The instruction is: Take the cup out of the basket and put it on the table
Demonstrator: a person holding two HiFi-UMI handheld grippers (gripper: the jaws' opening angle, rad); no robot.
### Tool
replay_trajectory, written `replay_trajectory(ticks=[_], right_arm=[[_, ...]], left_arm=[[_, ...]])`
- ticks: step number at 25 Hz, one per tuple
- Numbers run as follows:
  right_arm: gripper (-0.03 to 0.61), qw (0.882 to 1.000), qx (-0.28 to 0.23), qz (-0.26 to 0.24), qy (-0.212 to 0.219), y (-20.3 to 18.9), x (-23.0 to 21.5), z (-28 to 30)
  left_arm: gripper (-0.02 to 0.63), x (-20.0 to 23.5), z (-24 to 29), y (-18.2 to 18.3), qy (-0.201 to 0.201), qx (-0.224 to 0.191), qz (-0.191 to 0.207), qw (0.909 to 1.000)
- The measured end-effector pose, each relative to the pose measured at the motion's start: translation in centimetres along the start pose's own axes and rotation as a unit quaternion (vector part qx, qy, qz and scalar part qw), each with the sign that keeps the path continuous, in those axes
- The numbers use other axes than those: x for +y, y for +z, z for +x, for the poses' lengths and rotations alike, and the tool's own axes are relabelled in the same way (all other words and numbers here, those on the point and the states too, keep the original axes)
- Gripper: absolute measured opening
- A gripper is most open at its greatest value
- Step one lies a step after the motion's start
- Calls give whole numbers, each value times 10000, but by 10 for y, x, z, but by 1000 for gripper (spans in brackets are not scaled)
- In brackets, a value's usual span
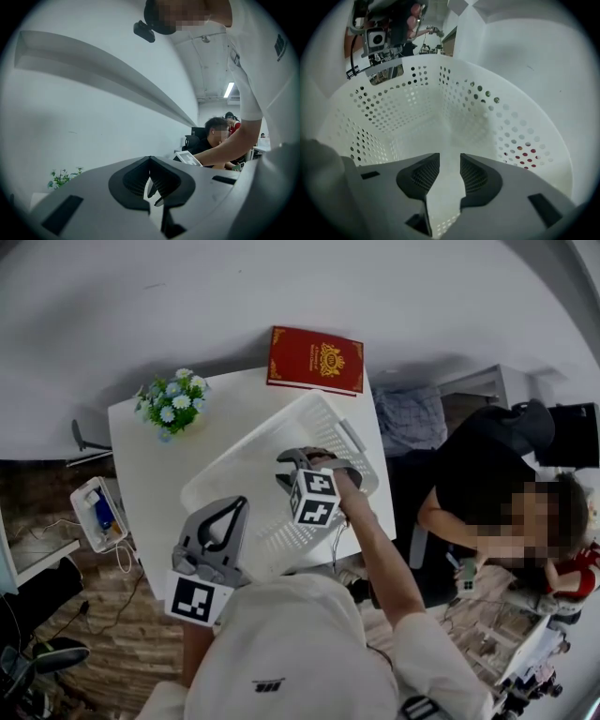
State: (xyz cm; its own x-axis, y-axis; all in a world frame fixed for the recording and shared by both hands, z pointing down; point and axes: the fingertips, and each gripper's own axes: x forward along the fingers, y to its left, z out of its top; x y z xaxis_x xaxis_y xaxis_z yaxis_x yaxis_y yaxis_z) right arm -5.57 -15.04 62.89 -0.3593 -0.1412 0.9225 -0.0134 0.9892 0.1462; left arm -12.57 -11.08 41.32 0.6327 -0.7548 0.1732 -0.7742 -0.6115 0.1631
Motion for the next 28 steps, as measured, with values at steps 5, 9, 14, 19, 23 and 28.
replay_trajectory(ticks=[5,9,14,19,23,28], right_arm=[[141,9993,290,-224,-47,-7,2,16],[143,9980,474,-409,-69,-11,1,25],[143,9962,664,-570,-22,-15,1,36],[141,9946,785,-680,-21,-17,2,45],[136,9927,907,-798,-56,-20,2,49],[32,9925,879,-819,-235,-18,-3,47]], left_arm=[[9,4,1,-2,22,26,-24,10000],[9,5,3,-4,21,57,-36,10000],[9,8,3,-5,25,45,-45,10000],[9,11,3,-7,67,68,-110,9999],[9,11,3,-6,50,53,-57,10000],[9,11,2,-6,38,47,-50,10000]])
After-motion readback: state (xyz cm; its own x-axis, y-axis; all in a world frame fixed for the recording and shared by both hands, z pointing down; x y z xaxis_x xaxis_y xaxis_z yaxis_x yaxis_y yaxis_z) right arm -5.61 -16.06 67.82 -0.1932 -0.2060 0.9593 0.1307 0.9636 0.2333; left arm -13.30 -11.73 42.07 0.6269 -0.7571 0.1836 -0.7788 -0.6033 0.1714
